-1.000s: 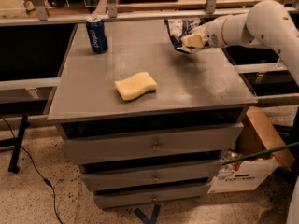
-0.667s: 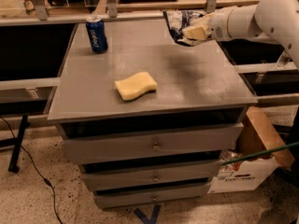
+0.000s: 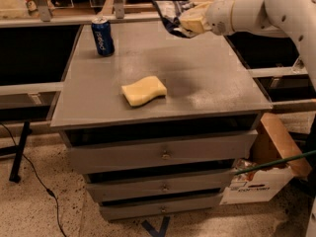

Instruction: Move blue chip bag near sponge

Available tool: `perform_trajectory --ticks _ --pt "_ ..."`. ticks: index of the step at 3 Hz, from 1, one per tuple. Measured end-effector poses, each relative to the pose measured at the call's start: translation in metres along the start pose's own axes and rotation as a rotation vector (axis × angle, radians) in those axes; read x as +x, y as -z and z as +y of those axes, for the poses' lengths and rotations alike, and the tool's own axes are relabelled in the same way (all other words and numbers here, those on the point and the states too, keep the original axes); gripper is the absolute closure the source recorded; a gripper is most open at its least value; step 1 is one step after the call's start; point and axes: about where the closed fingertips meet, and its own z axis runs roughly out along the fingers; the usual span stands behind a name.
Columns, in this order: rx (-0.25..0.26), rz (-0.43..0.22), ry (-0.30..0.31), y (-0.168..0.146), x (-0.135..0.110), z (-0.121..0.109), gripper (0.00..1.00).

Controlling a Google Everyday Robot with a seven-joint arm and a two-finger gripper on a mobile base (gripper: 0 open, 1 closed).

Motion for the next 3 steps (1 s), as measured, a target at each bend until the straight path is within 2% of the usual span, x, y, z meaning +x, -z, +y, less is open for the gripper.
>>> perform_trajectory --ticks 1,2,3 --pt "-0.134 -0.069 0.154 -0.012 -0.035 0.037 1.00" --pt "-0.250 -0.125 0.264 -0.015 -0.056 0.073 1.00" --pt "-0.352 -0.178 0.341 -0.014 -0.064 0.102 1.00"
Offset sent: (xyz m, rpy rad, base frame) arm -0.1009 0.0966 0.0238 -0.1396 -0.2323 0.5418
